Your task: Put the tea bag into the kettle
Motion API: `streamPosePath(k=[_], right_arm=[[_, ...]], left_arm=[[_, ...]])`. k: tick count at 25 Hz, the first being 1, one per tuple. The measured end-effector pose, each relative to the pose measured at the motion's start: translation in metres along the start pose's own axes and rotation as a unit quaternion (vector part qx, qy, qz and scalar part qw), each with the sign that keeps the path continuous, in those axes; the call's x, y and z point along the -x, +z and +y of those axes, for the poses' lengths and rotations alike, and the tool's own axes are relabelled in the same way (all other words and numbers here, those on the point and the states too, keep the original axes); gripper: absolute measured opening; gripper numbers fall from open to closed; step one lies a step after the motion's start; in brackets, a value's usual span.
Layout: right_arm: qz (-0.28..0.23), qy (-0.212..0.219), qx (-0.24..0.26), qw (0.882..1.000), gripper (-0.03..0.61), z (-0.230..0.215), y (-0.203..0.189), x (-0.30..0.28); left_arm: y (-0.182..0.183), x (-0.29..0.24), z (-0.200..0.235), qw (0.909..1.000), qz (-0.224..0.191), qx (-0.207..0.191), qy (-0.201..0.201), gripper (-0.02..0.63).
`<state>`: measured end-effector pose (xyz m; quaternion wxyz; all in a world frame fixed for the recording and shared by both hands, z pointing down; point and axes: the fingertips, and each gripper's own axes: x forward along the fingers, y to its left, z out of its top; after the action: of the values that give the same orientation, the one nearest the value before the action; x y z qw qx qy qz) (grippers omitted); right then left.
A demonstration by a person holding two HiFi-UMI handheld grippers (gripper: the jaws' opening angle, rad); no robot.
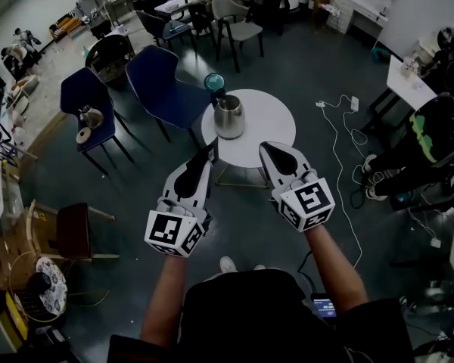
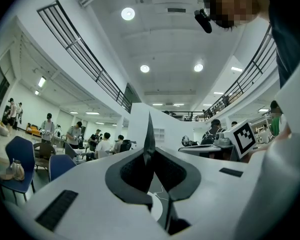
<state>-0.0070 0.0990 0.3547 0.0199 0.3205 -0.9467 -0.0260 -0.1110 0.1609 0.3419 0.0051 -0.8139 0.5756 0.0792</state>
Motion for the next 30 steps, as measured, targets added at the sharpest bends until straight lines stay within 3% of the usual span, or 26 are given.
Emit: streamPosePath(k=[15, 30], right_arm=[[0.009, -0.021, 0.002, 1.000, 0.018, 0.020, -0.015, -0.034], [0.004, -0.029, 0.014, 0.999, 0.018, 0.000, -0.022, -0.046]], left_arm=[[0.002, 0.012, 0.049, 0.9999, -0.002, 0.012, -0.007, 0.035], [-0.015, -0.022, 0.056, 0.9996, 0.013, 0.011, -0.021, 0.035]])
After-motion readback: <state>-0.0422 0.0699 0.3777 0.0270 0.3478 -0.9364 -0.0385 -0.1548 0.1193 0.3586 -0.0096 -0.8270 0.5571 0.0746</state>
